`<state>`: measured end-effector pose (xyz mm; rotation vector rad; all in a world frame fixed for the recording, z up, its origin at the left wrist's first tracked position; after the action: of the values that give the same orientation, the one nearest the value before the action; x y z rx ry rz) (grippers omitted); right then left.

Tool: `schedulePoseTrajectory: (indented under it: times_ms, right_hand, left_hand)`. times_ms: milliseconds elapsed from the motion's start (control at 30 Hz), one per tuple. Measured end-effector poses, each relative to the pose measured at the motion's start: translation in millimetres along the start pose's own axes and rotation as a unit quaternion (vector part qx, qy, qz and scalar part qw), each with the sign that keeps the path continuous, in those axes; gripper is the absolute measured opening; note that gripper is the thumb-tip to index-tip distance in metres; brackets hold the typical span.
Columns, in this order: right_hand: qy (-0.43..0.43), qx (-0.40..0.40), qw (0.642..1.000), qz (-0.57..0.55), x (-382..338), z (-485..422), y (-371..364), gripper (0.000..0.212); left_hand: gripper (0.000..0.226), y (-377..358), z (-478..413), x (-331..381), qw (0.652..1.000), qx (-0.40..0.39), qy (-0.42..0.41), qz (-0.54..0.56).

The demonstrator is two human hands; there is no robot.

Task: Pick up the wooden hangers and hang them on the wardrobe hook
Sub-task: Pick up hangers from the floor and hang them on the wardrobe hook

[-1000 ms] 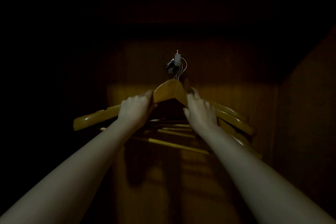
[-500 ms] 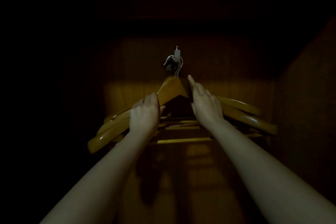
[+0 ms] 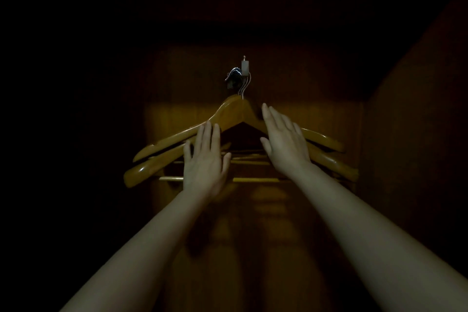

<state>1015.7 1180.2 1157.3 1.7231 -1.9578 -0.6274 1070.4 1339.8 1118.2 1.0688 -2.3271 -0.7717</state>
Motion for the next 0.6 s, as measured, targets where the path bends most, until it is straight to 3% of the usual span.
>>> schedulePoseTrajectory:
  times_ms: [167,333,467,600]
  right_hand:
    - [0.006,0.02,1.0,-0.016,-7,57,14,0.044]
    - [-0.001,-0.002,0.999,-0.051,1,144,14,0.028]
    - [-0.067,-0.125,0.989,-0.052,13,224,11,0.029]
    - [-0.176,-0.281,0.942,-0.04,30,317,9,0.03]
  left_hand:
    - [0.058,5,46,19,0.993,-0.037,-0.097,0.063]
    - [0.056,0,109,42,0.959,-0.144,-0.212,0.124]
    - [0.047,-24,161,60,0.926,-0.256,-0.223,0.165]
    - [0.036,-60,221,84,0.866,-0.394,-0.232,0.202]
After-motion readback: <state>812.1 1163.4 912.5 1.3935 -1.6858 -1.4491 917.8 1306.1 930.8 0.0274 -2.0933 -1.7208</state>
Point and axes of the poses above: each hand's wrist, its own z-axis away from the middle knuckle, its own y-axis out of the back of the hand, x = y × z, the point moved 2 cm from there along -z, towards the middle knuckle, and after that the axes turned 3 degrees about z, right-handed, at the moved point
